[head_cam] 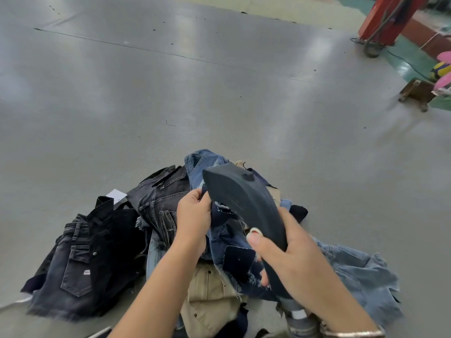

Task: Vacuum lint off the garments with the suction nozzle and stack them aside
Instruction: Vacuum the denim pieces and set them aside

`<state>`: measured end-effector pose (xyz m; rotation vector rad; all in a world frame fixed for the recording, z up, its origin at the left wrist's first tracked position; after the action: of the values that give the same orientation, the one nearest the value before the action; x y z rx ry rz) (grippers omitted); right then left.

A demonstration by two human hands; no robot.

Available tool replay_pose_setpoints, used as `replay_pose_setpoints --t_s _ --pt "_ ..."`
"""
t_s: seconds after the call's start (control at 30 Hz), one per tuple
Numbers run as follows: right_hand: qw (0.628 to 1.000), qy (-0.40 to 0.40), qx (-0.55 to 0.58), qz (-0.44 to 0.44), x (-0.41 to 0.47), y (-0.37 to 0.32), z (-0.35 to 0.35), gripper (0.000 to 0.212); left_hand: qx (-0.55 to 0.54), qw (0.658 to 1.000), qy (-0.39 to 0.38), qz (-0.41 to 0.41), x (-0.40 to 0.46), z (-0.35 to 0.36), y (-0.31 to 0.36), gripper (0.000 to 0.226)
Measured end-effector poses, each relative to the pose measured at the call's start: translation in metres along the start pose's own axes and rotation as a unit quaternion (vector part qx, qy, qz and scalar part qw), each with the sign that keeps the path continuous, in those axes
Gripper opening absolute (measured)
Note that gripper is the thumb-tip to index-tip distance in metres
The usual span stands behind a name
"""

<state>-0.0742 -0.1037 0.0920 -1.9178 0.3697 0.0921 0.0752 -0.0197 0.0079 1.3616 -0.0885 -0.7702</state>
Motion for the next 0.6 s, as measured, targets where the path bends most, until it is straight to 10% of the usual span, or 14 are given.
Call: replay_pose_setpoints --t_s 0.6 --pt "0.985 0.097 0.144 0.02 -0.005 0.023 -0.014 0.009 -0.032 0.998 -0.041 0.019 0.005 -0.001 -0.004 0.017"
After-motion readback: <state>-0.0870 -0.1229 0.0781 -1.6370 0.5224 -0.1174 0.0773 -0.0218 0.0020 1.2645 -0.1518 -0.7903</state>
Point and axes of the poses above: each hand's wrist, its own x-axis towards the middle knuckle, its own z-axis out of the palm, y = z × x, the point moved 6 cm from there along x, towards the middle knuckle, and after that the axes turned 13 degrees about -y, right-handed, at the moved point
